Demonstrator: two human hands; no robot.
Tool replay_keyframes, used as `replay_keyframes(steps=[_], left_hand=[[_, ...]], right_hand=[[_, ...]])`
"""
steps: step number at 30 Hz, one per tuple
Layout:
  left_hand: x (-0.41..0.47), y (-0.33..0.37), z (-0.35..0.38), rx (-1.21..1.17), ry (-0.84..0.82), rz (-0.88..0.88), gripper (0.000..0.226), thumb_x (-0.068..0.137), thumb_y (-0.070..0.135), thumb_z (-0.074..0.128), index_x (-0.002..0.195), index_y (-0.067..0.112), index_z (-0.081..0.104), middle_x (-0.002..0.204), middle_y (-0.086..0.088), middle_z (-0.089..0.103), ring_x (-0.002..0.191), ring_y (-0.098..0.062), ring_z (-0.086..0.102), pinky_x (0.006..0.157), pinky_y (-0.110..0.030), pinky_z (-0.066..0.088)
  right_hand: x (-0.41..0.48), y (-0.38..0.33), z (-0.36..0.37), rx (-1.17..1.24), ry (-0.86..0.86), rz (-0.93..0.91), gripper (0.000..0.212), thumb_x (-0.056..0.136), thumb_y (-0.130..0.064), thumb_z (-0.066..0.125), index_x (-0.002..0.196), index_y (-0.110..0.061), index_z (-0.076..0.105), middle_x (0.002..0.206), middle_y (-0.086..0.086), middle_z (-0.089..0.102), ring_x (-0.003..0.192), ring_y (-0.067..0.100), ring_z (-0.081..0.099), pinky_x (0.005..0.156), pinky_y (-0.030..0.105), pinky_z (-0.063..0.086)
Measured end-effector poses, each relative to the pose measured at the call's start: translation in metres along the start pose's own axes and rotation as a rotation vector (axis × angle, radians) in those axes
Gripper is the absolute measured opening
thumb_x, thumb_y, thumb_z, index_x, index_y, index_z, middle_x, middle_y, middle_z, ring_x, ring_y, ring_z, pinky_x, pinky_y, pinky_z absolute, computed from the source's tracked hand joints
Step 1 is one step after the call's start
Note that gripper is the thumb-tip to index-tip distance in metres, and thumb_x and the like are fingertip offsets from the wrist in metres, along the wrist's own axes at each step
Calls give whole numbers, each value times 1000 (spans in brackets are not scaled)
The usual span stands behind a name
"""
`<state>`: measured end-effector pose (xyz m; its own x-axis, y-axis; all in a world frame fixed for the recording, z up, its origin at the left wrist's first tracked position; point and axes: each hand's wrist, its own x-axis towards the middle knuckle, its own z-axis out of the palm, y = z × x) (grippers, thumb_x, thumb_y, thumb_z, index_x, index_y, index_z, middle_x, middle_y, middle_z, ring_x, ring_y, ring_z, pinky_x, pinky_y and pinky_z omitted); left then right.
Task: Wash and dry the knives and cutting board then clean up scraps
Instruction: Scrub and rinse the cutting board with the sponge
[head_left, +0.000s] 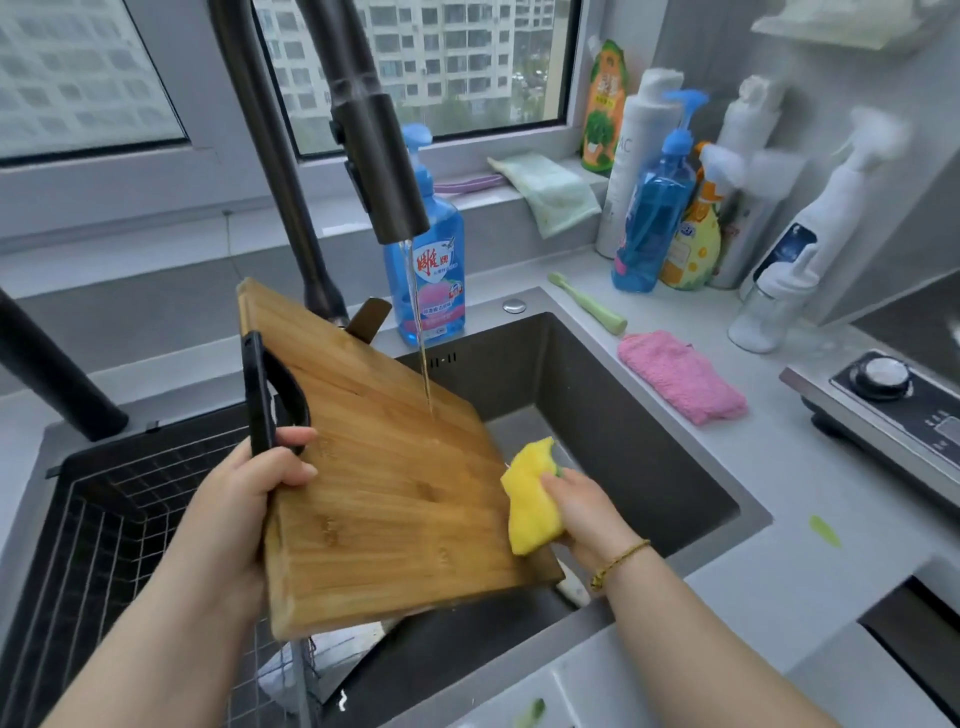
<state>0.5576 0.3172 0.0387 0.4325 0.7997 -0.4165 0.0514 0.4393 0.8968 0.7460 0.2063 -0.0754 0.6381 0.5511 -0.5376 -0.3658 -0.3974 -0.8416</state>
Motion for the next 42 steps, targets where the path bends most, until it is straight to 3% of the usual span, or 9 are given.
replay_keyframes(steps=[4, 9, 14, 20, 23, 27, 32, 38, 42], left_hand=[[2, 0, -3, -7, -4, 2, 27, 83, 0, 39, 76, 20, 54, 88, -7, 52, 77, -25, 48, 68, -37, 42], [2, -3, 0, 4, -56, -13, 25, 83, 1, 40, 76, 21, 54, 90, -7, 50, 79, -24, 48, 68, -37, 42], [-1, -6, 1, 20, -122, -52, 23, 86, 4, 39, 79, 22, 52, 89, -4, 50, 78, -22, 48, 60, -35, 38], [2, -10, 4, 0, -145, -94, 23, 88, 4, 36, 82, 21, 52, 90, -3, 50, 78, -21, 49, 59, -35, 38], [3, -11, 7, -27, -134, -102, 24, 87, 3, 36, 81, 20, 52, 89, -4, 49, 77, -21, 49, 59, -35, 38], [9, -12, 14, -108, -125, -80, 30, 84, -1, 35, 84, 22, 55, 95, -5, 52, 82, -22, 51, 62, -34, 42], [21, -26, 26, -123, -142, -34, 38, 80, -6, 36, 93, 21, 58, 104, -13, 57, 92, -28, 54, 79, -43, 48], [29, -35, 49, -132, -137, -28, 47, 80, -11, 35, 105, 22, 56, 96, -11, 63, 88, -25, 61, 66, -35, 49], [34, -39, 58, -128, -84, -57, 51, 80, -13, 36, 109, 27, 53, 97, -9, 63, 84, -24, 60, 61, -34, 47]], right_hand=[[-33, 6, -37, 211, -10, -34, 16, 96, -17, 41, 89, -15, 55, 82, 3, 60, 71, 13, 57, 57, 25, 49], [-72, 23, -72, 96, 129, -104, 31, 89, -7, 54, 120, -7, 50, 85, 4, 60, 70, 14, 59, 44, 15, 48], [-95, 42, -99, -228, 403, -132, 56, 84, -7, 63, 134, -6, 39, 127, 10, 51, 107, 21, 49, 87, 25, 38], [-99, 47, -103, -701, 592, 36, 58, 89, -30, 55, 140, -16, 32, 143, 12, 34, 131, 32, 28, 107, 31, 24], [-101, 39, -88, -762, 669, -86, 52, 91, -28, 51, 139, -16, 34, 146, 8, 29, 133, 28, 24, 107, 28, 19], [-82, 12, -39, -596, 389, -366, 46, 95, -17, 44, 140, -13, 33, 150, 5, 24, 140, 16, 20, 110, 22, 16], [-47, -18, 24, -515, -1, -436, 48, 99, -21, 35, 145, -19, 22, 154, -3, 15, 142, 9, 12, 112, 20, 9], [-13, -43, 64, -524, -342, -463, 49, 100, -27, 30, 146, -23, 16, 155, -5, 12, 143, 9, 8, 115, 26, 7], [22, -46, 59, -588, -397, -426, 48, 100, -29, 28, 146, -20, 17, 155, -3, 10, 143, 10, 5, 115, 25, 4]])
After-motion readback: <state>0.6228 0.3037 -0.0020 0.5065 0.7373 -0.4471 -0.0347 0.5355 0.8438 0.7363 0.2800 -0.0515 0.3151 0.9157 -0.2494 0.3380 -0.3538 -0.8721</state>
